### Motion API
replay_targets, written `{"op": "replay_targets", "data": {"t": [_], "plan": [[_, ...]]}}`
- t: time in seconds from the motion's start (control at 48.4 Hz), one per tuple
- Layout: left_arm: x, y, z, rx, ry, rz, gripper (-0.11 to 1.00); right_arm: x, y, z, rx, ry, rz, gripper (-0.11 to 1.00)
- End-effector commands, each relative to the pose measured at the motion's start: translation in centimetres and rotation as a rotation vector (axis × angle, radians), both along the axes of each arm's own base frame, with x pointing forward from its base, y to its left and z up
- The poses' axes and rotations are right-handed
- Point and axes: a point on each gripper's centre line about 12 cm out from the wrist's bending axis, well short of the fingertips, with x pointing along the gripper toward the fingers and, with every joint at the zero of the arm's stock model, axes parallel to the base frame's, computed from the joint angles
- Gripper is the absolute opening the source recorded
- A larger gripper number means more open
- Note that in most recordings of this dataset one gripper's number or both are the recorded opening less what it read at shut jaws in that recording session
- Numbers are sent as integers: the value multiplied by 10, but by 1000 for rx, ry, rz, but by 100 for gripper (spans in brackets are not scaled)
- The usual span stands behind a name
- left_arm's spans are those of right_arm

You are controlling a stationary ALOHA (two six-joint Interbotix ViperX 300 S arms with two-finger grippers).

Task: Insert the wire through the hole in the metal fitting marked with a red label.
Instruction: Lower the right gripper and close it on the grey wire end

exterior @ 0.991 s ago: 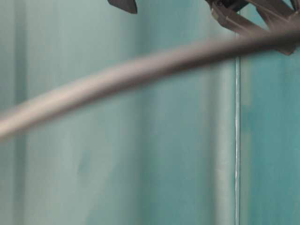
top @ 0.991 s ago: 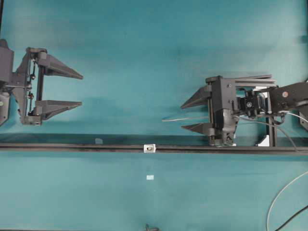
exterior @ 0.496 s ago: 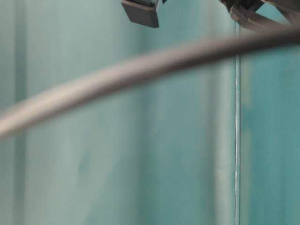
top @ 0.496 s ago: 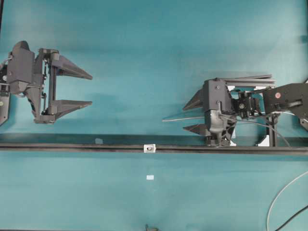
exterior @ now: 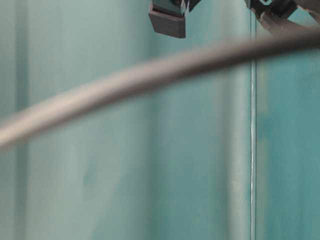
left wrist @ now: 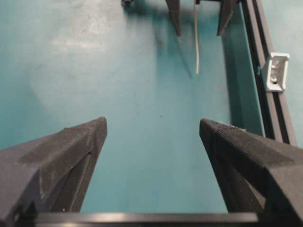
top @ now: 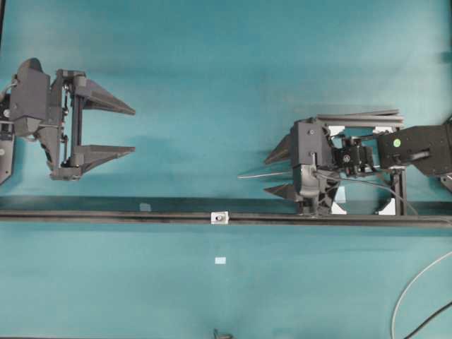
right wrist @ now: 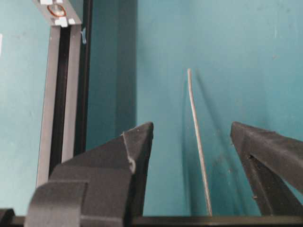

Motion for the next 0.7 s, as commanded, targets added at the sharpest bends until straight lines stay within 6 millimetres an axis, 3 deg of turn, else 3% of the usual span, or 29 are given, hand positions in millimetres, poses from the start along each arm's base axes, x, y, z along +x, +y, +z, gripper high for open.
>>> {"op": "replay_targets", "data": {"t": [0.0,0.165,0.372,0.682], "plan": [[2,1,5,2,-21,4,56,5,1,8,7,-43,-2,76],[1,1,4,2,-18,4,56,5,-1,7,9,-41,-10,73],[2,1,5,2,-20,4,56,1,-3,3,6,-13,-15,47],[3,2,7,0,-26,7,56,-2,-4,-1,3,31,-16,47]]}}
